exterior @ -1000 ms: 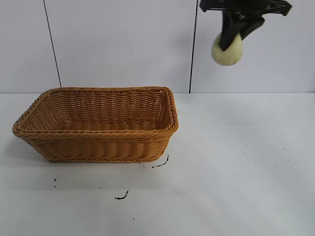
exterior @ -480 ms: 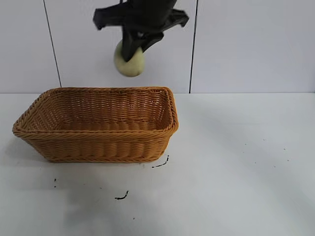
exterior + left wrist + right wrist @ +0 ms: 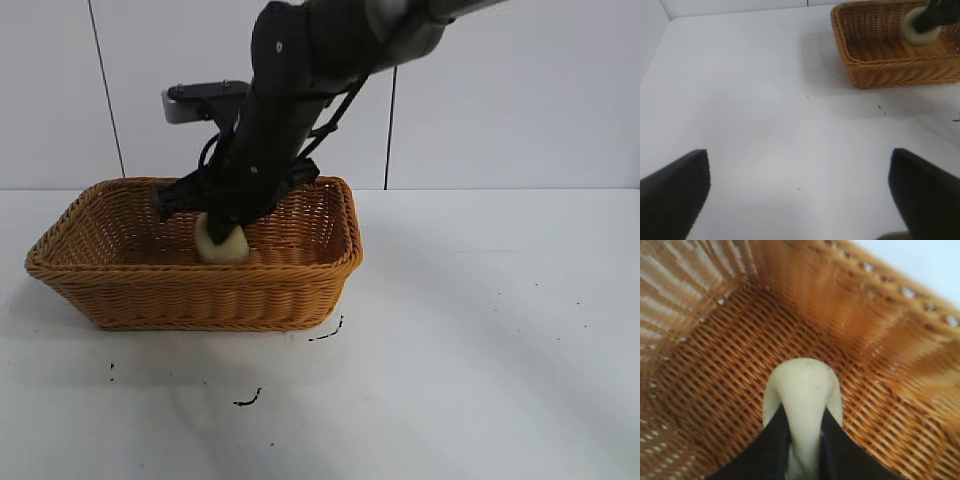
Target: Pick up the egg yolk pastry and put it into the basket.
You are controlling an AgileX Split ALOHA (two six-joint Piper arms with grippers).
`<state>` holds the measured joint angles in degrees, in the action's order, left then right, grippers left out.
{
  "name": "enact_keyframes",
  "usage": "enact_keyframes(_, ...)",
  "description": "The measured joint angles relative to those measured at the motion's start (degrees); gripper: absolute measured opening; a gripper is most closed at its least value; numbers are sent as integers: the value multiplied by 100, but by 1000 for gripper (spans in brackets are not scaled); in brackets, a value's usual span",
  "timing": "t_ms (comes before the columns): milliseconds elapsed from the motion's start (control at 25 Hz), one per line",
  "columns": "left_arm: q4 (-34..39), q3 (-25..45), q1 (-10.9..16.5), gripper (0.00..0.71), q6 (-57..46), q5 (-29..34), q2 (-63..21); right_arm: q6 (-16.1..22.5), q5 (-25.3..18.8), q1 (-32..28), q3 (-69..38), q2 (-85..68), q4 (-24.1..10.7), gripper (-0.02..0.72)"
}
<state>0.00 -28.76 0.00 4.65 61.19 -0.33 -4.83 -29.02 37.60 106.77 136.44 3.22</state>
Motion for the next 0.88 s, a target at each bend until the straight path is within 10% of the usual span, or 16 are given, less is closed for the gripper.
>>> enact_keyframes(200,0,0,0,697,0,0,0,0,-238,5,53,-162,-24,631)
enact_keyframes(640,0,0,0,697,0,0,0,307,-2764,-345,1879,-465,-242,654)
enact_keyframes(880,0,0,0,697,0,0,0,328,-3204,-935,2177,-465,-322,655)
